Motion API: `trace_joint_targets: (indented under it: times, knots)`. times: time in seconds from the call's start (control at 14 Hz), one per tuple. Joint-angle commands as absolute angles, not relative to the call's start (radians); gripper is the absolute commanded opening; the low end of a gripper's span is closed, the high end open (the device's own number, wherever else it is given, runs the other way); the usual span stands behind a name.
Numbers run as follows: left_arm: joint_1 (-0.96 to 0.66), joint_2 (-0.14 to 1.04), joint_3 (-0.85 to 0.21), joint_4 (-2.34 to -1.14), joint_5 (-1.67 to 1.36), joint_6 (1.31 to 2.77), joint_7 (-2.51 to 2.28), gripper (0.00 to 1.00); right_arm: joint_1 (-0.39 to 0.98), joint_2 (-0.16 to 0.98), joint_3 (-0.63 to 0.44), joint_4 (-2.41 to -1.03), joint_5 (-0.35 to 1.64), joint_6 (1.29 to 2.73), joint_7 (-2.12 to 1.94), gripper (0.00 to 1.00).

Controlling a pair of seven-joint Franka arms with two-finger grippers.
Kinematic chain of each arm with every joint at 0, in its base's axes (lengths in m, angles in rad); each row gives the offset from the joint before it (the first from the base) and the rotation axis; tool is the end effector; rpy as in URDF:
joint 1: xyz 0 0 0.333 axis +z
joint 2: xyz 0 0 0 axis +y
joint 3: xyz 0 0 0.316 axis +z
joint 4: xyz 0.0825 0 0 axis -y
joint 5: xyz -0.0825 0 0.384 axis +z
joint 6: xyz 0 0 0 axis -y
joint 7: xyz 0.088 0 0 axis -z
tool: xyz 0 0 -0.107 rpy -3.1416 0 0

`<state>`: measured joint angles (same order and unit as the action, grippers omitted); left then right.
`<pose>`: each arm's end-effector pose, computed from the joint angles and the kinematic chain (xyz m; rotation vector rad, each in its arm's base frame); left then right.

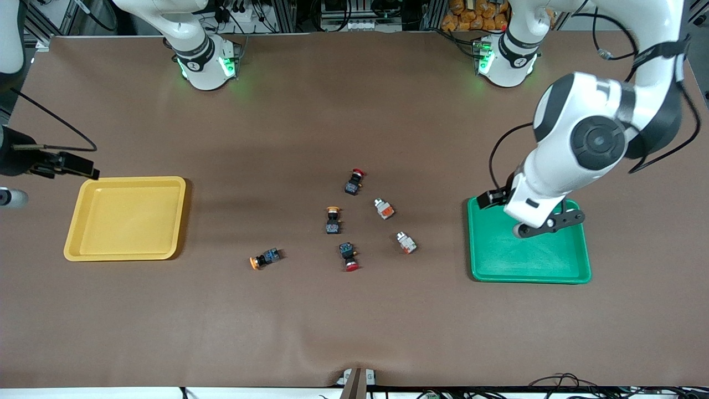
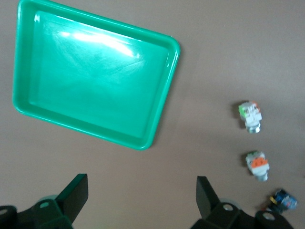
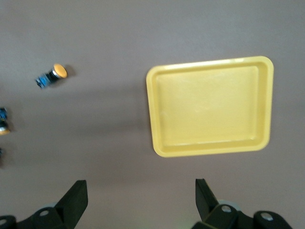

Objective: Place green and yellow buttons in trays

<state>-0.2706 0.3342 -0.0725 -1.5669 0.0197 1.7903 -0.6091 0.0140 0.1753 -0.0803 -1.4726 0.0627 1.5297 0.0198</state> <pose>0.6117 -0.2112 0.4424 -3.0651 -0.4059 0.1547 0.5996 -0.0289 0.5662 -3.0821 0.1339 0.1799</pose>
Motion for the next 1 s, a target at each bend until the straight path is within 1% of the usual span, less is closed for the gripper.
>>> trace_joint_targets:
  times: [0.0, 0.29, 0.5, 0.65, 0.93]
  knots:
    - [-0.296, 0.376, -0.069, -1.549, 0.023, 1.847, -0.681, 1.0, 0.04, 0.207, -0.084, -1.459, 0.087, 1.548, 0.119, 1.0]
    - [-0.331, 0.434, -0.069, -1.545, 0.038, 1.922, -0.784, 1.0, 0.093, 0.21, -0.084, -1.465, 0.086, 1.537, 0.286, 1.0]
    - [-0.351, 0.472, -0.071, -1.54, 0.043, 1.983, -0.857, 1.0, 0.15, 0.254, -0.084, -1.462, 0.086, 1.543, 0.531, 1.0]
    - [-0.36, 0.497, -0.071, -1.539, 0.037, 1.999, -0.896, 1.0, 0.207, 0.305, -0.084, -1.457, 0.086, 1.558, 0.709, 1.0]
    - [-0.396, 0.544, -0.071, -1.531, 0.04, 2.039, -0.925, 1.0, 0.247, 0.409, -0.084, -1.459, 0.146, 1.713, 1.029, 1.0]
